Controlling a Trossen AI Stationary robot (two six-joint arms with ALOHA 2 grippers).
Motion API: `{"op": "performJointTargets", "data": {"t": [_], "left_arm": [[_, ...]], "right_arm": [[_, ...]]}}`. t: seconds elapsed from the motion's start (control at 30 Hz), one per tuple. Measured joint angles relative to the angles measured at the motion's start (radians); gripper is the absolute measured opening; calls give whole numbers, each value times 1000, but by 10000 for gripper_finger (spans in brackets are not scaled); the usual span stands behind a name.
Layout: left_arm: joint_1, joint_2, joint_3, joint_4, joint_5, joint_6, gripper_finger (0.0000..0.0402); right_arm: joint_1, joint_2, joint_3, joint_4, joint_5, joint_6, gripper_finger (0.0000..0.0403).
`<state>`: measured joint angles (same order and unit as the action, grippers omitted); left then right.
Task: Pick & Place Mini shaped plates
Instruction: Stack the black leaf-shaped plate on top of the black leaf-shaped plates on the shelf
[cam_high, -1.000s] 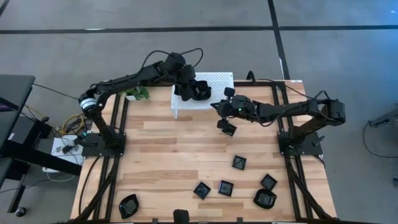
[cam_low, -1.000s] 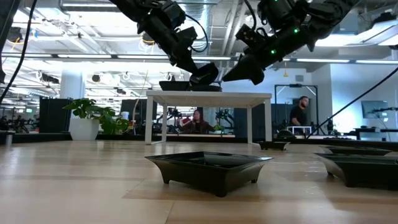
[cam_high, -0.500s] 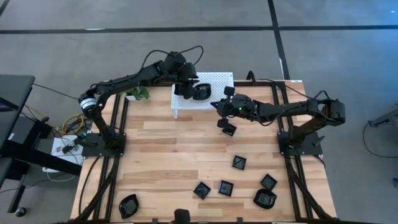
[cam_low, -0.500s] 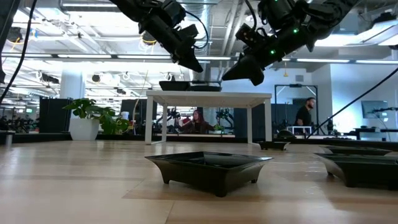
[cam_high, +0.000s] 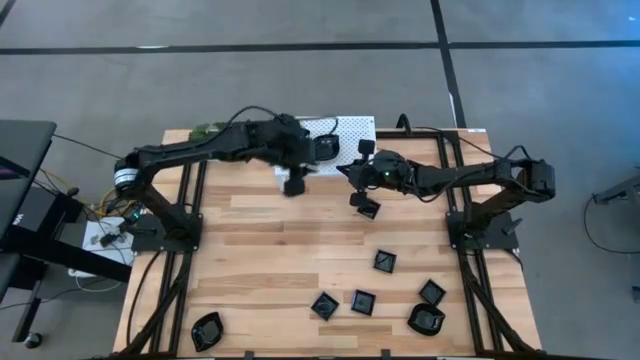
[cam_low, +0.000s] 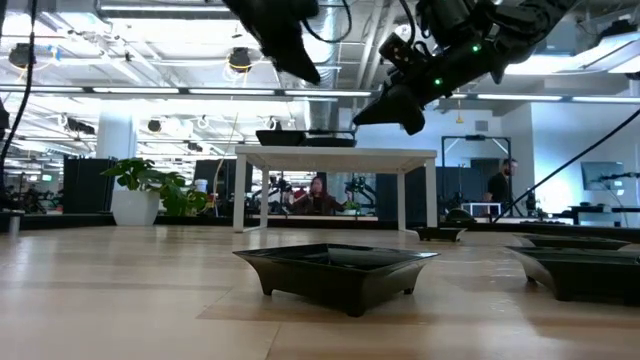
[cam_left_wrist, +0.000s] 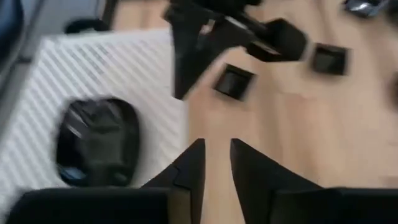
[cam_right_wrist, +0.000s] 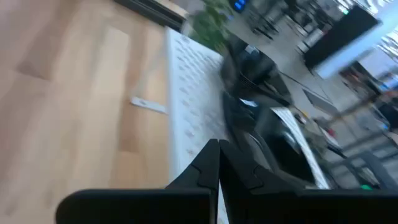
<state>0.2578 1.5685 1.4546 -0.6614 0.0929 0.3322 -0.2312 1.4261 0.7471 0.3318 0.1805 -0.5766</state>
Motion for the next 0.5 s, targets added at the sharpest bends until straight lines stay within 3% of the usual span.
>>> {"op": "performJointTargets", "data": {"t": [0.27, 0.5], "left_arm": [[-206, -252, -227, -109, -4, -382, 56], [-521, -466, -510, -108, -18, -815, 87]], "right_arm": [[51, 0, 0, 24, -22, 20, 6], [91, 0, 0, 24, -22, 27, 63]]}}
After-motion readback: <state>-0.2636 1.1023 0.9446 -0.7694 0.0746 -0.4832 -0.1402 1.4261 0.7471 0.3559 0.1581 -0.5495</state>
